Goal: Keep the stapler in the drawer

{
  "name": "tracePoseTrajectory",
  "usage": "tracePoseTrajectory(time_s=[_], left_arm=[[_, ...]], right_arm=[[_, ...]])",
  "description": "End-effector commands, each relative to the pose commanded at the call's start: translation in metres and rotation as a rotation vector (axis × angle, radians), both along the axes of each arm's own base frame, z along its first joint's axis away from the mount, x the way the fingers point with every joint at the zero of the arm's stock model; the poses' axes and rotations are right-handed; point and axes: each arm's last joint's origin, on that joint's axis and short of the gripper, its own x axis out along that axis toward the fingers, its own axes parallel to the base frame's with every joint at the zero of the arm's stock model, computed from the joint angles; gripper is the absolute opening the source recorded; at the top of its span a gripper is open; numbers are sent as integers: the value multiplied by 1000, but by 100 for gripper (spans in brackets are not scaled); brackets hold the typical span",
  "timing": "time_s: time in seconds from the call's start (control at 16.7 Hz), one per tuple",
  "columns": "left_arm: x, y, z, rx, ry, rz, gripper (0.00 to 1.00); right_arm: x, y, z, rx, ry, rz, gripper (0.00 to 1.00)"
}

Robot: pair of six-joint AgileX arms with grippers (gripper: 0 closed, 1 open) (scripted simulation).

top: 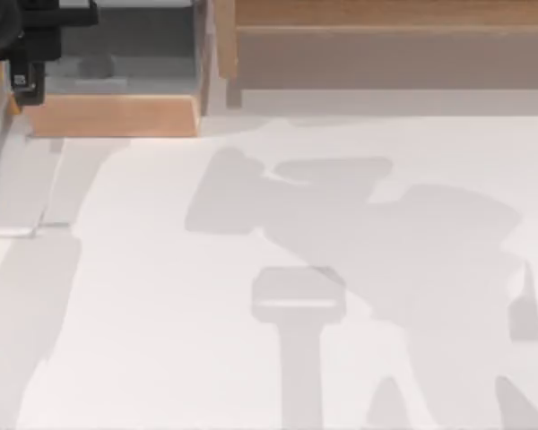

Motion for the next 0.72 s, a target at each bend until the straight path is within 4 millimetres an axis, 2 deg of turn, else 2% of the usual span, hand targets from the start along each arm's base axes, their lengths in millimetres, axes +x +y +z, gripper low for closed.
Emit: tracePoseTrajectory(time_s=[0.18,0.3,0.42,0.54,0.72], left_arm=[[31,79,12,71,-15,55,0],[47,126,0,102,31,64,0],[59,165,-26,110,107,53,0],[67,194,-60,93,200,26,0],[70,213,-108,41,337,-31,0]], right_arm=[[0,0,0,0,0,0,100],[0,0,0,0,0,0,100],[0,0,0,0,0,0,100],[0,0,0,0,0,0,100],[0,0,0,0,0,0,100]])
